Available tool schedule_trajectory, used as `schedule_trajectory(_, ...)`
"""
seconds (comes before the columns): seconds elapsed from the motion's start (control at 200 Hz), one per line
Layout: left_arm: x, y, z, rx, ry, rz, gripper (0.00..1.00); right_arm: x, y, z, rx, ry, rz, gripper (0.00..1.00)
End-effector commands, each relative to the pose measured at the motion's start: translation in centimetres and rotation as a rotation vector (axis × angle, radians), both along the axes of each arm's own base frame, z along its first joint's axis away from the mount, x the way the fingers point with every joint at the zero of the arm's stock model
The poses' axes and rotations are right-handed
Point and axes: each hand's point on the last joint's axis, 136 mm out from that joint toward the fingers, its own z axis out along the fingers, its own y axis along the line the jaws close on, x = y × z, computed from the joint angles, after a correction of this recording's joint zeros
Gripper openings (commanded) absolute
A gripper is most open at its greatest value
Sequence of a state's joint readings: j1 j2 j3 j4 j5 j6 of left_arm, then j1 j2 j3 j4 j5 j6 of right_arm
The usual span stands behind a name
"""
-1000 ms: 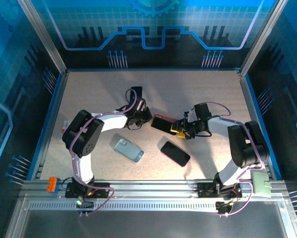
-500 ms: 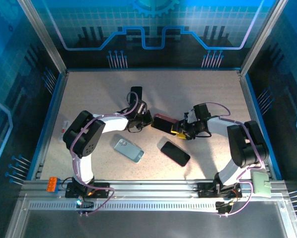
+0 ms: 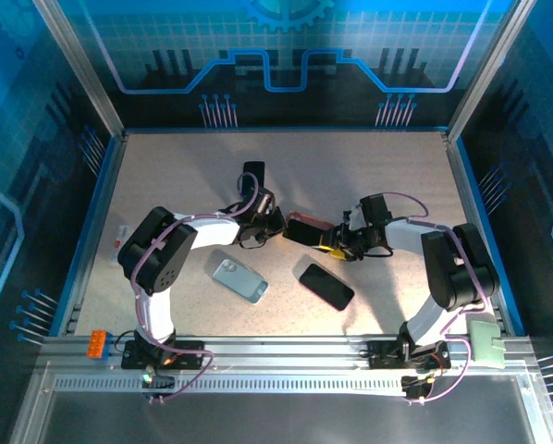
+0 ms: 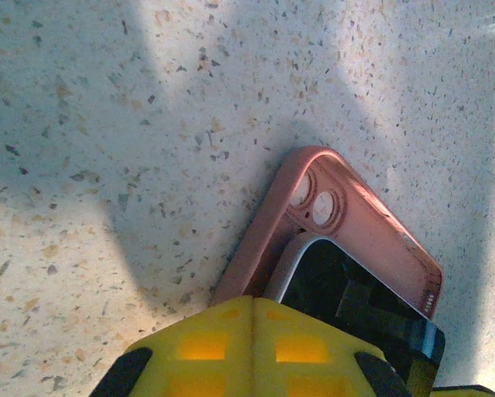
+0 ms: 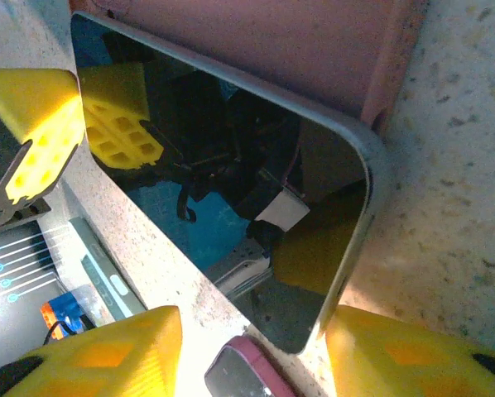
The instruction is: Put the phone into the phone case
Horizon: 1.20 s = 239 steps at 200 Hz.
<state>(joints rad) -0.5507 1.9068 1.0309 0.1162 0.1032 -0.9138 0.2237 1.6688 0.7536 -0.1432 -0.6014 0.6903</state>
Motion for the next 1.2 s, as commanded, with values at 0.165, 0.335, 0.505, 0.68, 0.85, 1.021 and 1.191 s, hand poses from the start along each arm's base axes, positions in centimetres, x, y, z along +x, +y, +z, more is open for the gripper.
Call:
schedule_trajectory(0.165, -1.5, -0.7, -1.4, -0.002, 0.045, -0.029, 0.02, 0.1, 0.4, -1.3, 0.012, 0.009, -0.013, 0.44)
schedule_trajectory(0.335, -1.5, -0.8, -1.1, -0.001, 0.041, -0.031, 0.02, 0.1, 0.3, -0.9, 0.017, 0.003, -0.013, 0.38)
schedule_trajectory(0.505, -1.5, -0.7, -0.9, -0.001, 0.036, -0.031, 0.02, 0.2, 0.1, 0.1, 0.024, -0.016, -0.019, 0.26)
schedule_trajectory(0.68, -1.4, -0.8, -0.7, -0.001, 0.031, -0.032, 0.02, 0.2, 0.0, 1.3, 0.042, -0.033, -0.029, 0.17)
schedule_trajectory(0.85, -1.2, -0.8, -0.5, -0.003, 0.025, -0.032, 0.02, 0.5, -0.1, 2.3, 0.059, -0.047, -0.041, 0.11)
schedule_trajectory(1.021, -1.1, -0.7, -0.1, -0.002, 0.016, -0.030, 0.02, 1.2, -0.3, 3.4, 0.077, -0.073, -0.063, 0.09)
schedule_trajectory(1.191, -0.7, -0.6, 0.5, 0.001, -0.001, -0.026, 0.02, 2.2, -0.7, 4.3, 0.088, -0.095, -0.089, 0.07)
